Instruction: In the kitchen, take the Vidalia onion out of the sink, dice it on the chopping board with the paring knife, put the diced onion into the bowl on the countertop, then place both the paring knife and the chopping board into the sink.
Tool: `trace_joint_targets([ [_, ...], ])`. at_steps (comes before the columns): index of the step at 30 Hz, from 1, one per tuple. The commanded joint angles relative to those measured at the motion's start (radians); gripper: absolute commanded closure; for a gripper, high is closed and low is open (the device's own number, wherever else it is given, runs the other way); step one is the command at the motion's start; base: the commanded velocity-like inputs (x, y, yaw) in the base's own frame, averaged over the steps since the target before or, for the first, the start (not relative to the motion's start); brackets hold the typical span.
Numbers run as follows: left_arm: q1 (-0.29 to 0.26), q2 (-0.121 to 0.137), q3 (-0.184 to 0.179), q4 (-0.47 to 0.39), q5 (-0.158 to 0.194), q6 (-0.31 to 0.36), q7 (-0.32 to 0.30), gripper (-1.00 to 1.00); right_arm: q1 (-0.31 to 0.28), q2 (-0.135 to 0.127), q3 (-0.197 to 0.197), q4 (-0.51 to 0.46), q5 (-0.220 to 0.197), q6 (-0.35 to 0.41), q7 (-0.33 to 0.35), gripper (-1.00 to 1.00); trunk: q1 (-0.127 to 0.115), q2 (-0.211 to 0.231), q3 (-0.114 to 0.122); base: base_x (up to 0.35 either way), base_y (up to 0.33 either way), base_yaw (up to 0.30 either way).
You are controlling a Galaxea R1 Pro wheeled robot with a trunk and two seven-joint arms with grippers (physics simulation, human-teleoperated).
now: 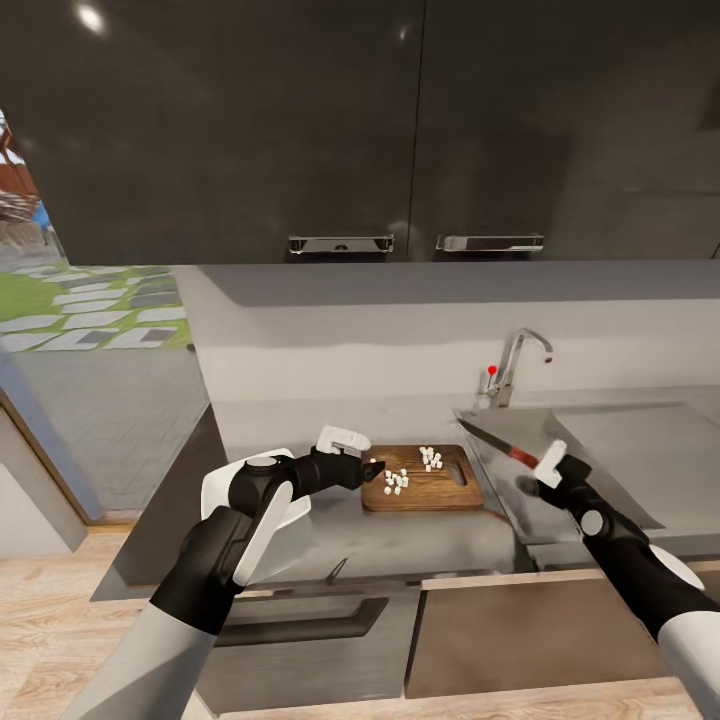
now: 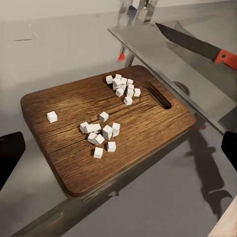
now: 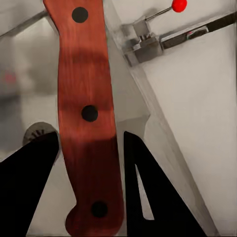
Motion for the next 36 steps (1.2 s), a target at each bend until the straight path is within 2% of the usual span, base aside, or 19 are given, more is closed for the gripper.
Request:
trace_joint_targets([
  [1,-0.001,0.000,0.001,-0.001,0.000,0.005,-0.002,-1.00,-0.001,-0.005,-0.015,-0.002,0.009,0.000,0.008,1.00,0.001,-0.002,-0.002,0.000,0.000,0.000],
  [4,-0.001,0.000,0.001,-0.001,0.000,0.005,-0.002,-1.00,-0.001,-0.027,-0.076,-0.002,0.008,-0.007,0.023,1.00,0.001,-0.002,-0.002,0.000,0.000,0.000],
  [8,-0.001,0.000,0.001,-0.001,0.000,0.005,-0.002,-1.00,-0.001,-0.038,-0.118,-0.009,0.004,-0.008,0.090,1.00,0.001,-0.002,-0.002,0.000,0.000,0.000],
  [11,-0.001,-0.001,0.002,-0.001,0.000,0.005,-0.002,-1.00,-0.001,-0.039,-0.143,-0.032,0.003,-0.008,0.102,1.00,0.001,-0.002,-0.002,0.000,0.000,0.000],
  [15,0.022,0.000,0.025,-0.023,0.004,0.005,0.000,-1.00,0.021,-0.062,-0.120,-0.054,-0.019,-0.020,0.108,1.00,0.001,-0.002,-0.002,0.000,0.000,0.000],
  [18,0.039,0.002,0.033,-0.032,0.004,0.006,0.000,-1.00,0.038,-0.075,-0.117,-0.071,-0.026,-0.020,0.108,1.00,0.001,-0.002,-0.002,0.000,0.000,0.000],
  [26,0.083,0.034,0.031,-0.022,0.003,0.006,-0.001,-1.00,0.076,-0.031,-0.119,-0.092,-0.044,-0.015,0.106,1.00,0.001,-0.002,-0.002,0.000,0.000,0.000],
  [32,0.117,0.036,0.034,-0.044,0.003,0.005,0.001,-1.00,0.078,0.003,-0.124,-0.100,-0.049,-0.008,0.108,1.00,0.001,-0.002,-0.002,0.000,0.000,0.000],
  [36,0.139,0.034,0.044,-0.059,0.002,0.006,0.001,-1.00,0.079,0.026,-0.126,-0.113,-0.069,0.004,0.107,1.00,0.001,-0.002,-0.002,0.000,0.000,0.000],
])
